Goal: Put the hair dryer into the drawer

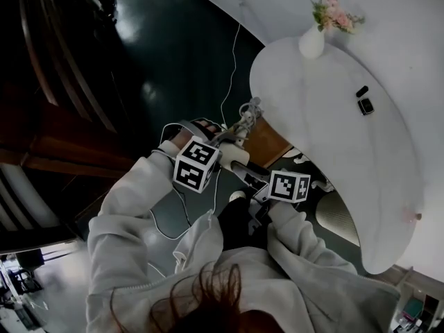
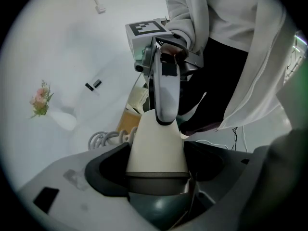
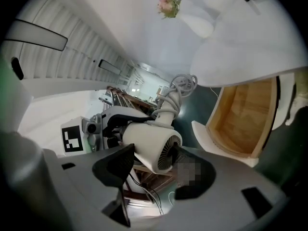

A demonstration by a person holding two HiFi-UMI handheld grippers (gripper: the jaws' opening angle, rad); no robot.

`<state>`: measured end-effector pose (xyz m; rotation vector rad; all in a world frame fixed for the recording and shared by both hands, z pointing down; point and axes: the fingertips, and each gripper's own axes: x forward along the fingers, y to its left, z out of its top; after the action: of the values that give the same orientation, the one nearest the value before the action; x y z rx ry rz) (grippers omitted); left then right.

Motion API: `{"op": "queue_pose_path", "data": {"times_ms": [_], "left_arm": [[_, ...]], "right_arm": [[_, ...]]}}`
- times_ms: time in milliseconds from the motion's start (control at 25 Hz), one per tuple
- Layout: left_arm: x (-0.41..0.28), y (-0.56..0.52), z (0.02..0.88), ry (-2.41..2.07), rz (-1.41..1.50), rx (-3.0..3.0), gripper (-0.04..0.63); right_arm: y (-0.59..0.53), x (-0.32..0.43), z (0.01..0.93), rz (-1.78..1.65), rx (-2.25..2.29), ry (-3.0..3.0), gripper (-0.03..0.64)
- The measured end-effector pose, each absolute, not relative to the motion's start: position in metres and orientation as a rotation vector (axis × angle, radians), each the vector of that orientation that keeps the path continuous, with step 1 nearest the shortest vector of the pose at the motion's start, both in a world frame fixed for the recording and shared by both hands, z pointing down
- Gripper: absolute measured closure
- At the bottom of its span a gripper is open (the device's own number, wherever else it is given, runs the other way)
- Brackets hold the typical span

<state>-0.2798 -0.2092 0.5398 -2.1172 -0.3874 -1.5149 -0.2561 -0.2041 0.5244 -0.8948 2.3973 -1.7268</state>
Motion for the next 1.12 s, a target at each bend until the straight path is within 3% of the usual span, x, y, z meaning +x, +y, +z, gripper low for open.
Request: {"op": "queue_pose_path", "data": {"times_ms": [360,1120], "left_arm": [[-0.315,-0.195,0.574,-0.495,-1.527,-2.187,0.244],[-0.239,-0.246,0.622,-0.831,-1.467,-2.193,0.244]], "right_arm": [[-0.191,-0.292,0.557,-1.938,-0.942,2.335,0.324],[-0.242,-0.216,0.602,-2.055,-1.212,2.057,0.336]]}}
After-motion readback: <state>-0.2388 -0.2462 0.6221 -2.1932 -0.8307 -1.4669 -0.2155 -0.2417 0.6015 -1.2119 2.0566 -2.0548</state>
